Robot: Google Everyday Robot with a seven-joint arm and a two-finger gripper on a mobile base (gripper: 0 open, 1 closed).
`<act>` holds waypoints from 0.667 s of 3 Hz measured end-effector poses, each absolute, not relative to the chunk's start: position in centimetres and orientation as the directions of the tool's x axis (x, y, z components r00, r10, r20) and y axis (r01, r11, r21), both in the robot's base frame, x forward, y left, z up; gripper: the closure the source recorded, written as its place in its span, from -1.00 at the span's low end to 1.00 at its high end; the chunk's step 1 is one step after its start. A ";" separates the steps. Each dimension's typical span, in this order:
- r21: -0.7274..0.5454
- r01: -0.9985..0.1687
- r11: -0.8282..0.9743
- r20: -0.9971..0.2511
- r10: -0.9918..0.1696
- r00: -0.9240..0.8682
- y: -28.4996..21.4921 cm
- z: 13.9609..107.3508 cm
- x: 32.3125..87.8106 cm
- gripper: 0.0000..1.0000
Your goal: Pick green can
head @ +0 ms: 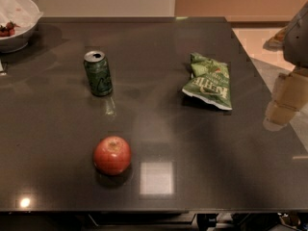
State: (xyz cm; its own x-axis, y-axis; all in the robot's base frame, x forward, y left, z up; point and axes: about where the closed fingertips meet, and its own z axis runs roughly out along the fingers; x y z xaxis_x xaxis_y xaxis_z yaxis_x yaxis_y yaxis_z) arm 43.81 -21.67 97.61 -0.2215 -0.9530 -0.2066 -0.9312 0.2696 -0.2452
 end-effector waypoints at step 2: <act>-0.228 -0.948 0.222 -0.227 -0.959 -0.170 -20.2 97.7 44.4 -1.00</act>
Offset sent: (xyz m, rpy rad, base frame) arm 0.0113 0.0331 -0.0029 0.0555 0.0553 0.1369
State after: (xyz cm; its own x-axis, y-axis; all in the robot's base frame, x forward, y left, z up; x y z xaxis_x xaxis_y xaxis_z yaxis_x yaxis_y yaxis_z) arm 44.38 -20.18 97.69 -0.1699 -0.9590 -0.2269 -0.9481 0.2218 -0.2276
